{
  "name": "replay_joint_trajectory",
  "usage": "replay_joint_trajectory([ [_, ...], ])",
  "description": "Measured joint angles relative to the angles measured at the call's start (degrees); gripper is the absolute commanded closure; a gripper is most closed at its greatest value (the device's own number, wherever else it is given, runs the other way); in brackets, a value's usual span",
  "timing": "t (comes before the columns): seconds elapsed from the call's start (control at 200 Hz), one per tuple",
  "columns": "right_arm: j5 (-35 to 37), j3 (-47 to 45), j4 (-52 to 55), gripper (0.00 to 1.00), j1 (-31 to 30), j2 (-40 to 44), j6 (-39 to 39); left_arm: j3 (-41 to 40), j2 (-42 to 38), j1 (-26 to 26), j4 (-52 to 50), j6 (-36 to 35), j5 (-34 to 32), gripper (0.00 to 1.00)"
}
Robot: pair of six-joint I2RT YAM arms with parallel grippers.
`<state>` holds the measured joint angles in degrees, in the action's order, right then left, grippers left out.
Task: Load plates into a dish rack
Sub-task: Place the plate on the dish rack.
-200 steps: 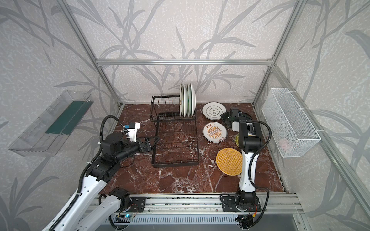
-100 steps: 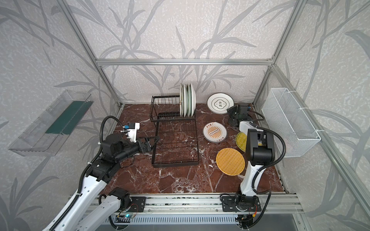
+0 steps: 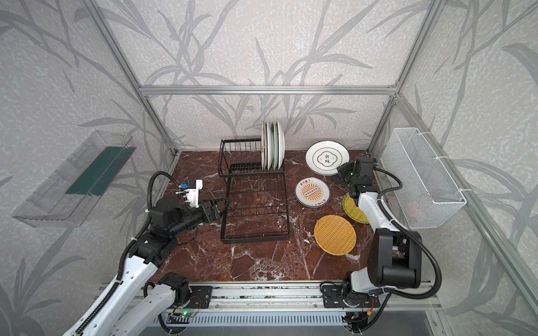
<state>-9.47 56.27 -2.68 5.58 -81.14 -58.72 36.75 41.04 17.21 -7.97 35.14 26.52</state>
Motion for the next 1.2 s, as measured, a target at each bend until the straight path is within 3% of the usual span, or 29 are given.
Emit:
replay_joint_trajectory([
  [0.1, -0.09, -2.82, 3.98, 1.0, 0.0, 5.99, 0.5, -0.15, 0.33, 3.91, 1.6, 0.46, -3.65, 0.1],
  [0.265, -1.27, -6.14, 12.59, 1.0, 0.0, 12.9, 1.64, -1.27, 2.25, 17.7, 6.86, -3.13, -14.62, 0.11],
  [0.4, -1.49, -6.73, 21.11, 1.0, -0.57, 18.05, 2.67, -2.34, 7.91, 27.56, 13.18, -11.3, -22.73, 0.07],
  [0.465, -1.46, -6.6, 25.0, 1.0, -0.94, 20.63, 3.37, -2.34, 11.58, 31.04, 16.24, -16.06, -25.77, 0.01],
  [0.565, -1.49, -6.05, 30.49, 1.0, -1.27, 23.17, 4.63, -1.73, 17.46, 35.41, 20.7, -23.98, -29.09, 0.01],
  [0.765, -1.2, -5.01, 39.5, 1.0, -1.62, 24.98, 6.29, 3.76, 29.55, 40.81, 29.14, -40.28, -31.43, 0.02],
  [1.015, -1.2, -4.87, 44.57, 1.0, -2.58, 25.88, 6.67, 12.63, 43.21, 42.93, 33.73, -55.95, -27.39, 0.1],
  [1.205, -1.05, -4.07, 46.1, 1.0, -4.63, 25.86, 6.51, 18.78, 50.25, 43.89, 32.83, -62.42, -23.61, 0.28],
])
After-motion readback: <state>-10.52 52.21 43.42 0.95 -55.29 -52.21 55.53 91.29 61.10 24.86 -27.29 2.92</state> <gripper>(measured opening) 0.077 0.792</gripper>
